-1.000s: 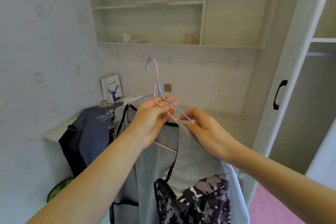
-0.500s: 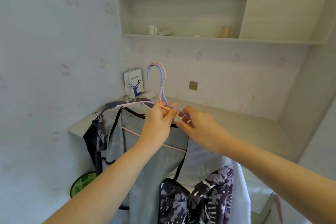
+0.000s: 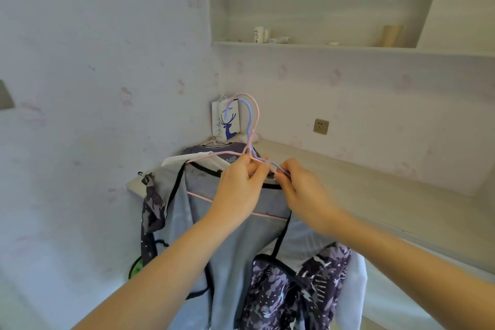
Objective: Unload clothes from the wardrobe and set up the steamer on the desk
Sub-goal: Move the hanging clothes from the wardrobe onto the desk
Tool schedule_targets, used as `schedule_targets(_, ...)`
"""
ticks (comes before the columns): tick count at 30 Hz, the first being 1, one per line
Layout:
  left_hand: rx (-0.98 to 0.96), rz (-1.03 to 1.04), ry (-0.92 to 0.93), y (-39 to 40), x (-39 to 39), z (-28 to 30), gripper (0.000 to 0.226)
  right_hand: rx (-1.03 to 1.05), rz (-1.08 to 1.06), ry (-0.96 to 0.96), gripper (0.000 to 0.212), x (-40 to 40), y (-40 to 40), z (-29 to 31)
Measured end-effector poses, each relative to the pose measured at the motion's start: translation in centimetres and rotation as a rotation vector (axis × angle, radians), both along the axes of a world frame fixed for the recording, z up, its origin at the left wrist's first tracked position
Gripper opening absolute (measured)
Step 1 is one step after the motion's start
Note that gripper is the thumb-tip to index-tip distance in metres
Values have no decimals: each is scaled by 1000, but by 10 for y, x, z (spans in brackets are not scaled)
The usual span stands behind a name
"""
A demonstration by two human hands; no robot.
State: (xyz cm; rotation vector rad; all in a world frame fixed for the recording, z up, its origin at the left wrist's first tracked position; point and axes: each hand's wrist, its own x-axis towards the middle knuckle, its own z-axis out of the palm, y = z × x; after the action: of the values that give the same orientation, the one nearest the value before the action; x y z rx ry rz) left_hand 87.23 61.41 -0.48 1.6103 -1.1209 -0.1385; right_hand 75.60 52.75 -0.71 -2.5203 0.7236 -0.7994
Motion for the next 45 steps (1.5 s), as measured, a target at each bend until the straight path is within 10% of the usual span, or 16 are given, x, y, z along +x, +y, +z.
schedule_targets(11,-190,363,-241,-53,107,0,13,34,61,-54,18,54,-116,8)
schedule_targets(18,219,215,-561,-96,179,-19,49,51,172,-29,22,78,-192,-3)
schedule_targets(33,262,409,-401,-162,218,-53,32,-76,202,-105,11,148,-296,-18)
schedule_targets(45,187,422,-427,-213,342,-48,27,-417,177,97,44,236,-392,-53)
